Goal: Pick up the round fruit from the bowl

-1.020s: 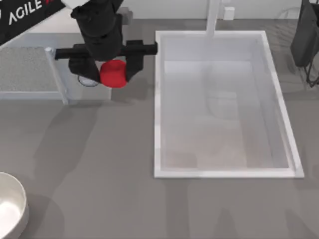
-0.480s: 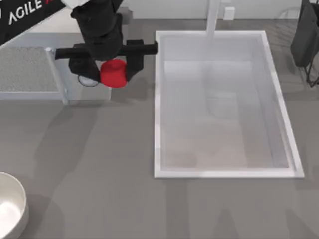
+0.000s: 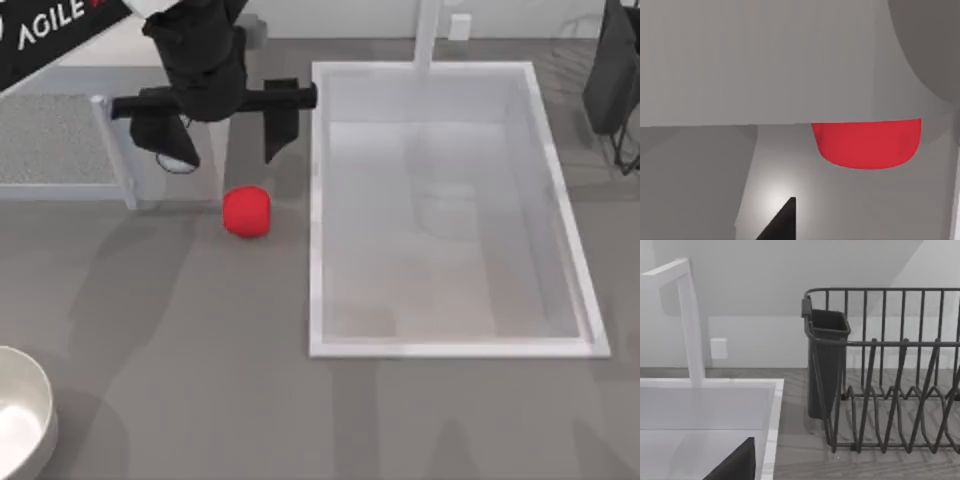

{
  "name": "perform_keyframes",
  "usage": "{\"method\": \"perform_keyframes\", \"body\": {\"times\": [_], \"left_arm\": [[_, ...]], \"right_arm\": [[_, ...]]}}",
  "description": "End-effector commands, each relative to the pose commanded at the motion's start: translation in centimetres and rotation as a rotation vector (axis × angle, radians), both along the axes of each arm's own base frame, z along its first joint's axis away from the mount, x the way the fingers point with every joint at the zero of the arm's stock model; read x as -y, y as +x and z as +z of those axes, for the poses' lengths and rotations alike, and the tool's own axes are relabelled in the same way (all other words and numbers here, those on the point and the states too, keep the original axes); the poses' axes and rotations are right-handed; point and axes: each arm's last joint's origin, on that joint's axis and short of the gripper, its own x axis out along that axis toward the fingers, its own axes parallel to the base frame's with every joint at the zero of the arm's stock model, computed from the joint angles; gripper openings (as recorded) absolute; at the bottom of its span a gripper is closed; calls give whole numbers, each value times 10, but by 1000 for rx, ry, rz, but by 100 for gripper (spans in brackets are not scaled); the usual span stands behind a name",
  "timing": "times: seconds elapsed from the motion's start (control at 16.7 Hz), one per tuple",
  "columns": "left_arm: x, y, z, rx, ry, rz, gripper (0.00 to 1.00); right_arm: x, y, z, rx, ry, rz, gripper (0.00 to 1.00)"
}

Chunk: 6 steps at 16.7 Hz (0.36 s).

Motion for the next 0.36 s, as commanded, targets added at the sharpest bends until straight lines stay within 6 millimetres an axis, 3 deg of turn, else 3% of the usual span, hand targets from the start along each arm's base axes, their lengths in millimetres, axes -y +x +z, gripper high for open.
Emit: {"method": "perform_keyframes", "body": {"times": [0.36], "left_arm": [[0,0,0,0,0,0,100]], "right_arm": [[0,0,0,0,0,0,100]]}}
